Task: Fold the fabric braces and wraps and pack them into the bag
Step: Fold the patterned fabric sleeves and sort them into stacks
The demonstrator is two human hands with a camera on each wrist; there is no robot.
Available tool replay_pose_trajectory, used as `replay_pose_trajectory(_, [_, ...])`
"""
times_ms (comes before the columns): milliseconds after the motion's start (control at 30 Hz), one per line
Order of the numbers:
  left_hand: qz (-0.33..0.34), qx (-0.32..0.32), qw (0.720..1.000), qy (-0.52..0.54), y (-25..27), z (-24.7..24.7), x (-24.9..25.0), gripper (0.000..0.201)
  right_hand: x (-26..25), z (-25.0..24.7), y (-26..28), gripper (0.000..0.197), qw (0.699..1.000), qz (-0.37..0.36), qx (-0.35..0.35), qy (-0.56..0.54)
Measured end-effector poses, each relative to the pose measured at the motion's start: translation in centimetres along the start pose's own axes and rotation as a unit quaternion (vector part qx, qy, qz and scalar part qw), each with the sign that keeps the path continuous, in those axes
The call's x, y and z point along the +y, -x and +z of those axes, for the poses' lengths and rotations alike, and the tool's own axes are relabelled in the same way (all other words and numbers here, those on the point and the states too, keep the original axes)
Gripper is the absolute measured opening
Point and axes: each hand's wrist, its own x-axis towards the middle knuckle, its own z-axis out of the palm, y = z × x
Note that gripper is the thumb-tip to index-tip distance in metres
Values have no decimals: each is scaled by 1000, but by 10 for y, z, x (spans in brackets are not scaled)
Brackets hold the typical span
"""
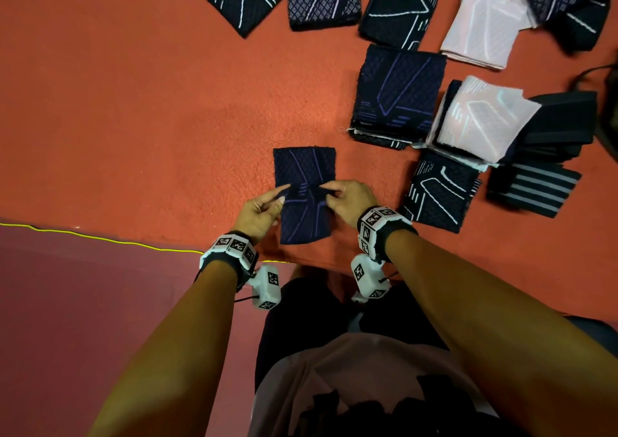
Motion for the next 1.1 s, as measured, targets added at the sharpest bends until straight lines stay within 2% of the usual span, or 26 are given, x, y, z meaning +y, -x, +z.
replay_pose_trajectory(67, [2,-1,1000,-15,-1,0,3,47,0,-1,-3,18,1000,5,0,2])
replay_pose_trajectory(133, [6,-11,999,-33,-4,-1,4,59,-2,-3,-7,24,999,36,-8,1])
replay_pose_trajectory(200, [5,-15,998,-58,-8,-3,3,63,-6,-4,-9,27,998,65,-11,-18])
replay_pose_trajectory(333, [-23,18,999,-28,-10,1,7,38,-6,-2,-10,24,994,99,-1,-51])
replay_pose_trajectory(433, [-48,24,999,1,-9,4,9,19,-8,-3,-10,26,995,93,2,-20])
replay_pose_trajectory(500, [-63,29,998,12,-9,5,11,19,-10,-3,-11,24,996,93,-5,4])
replay_pose_trajectory(600, [-65,33,997,21,-8,6,17,14,-7,-2,-16,46,995,92,-27,21])
replay_pose_trajectory(667, [-57,30,998,29,-7,7,20,12,-7,-3,-17,50,995,77,-40,44])
replay_pose_trajectory(767, [-52,32,998,24,-10,7,20,12,-6,-5,-16,34,997,60,-45,22])
replay_pose_trajectory(933, [-65,32,997,8,-14,8,18,13,-7,0,-16,33,997,67,5,-37])
replay_pose_trajectory(1100, [-78,44,996,-1,-15,7,19,14,-6,4,-15,18,996,74,9,-50])
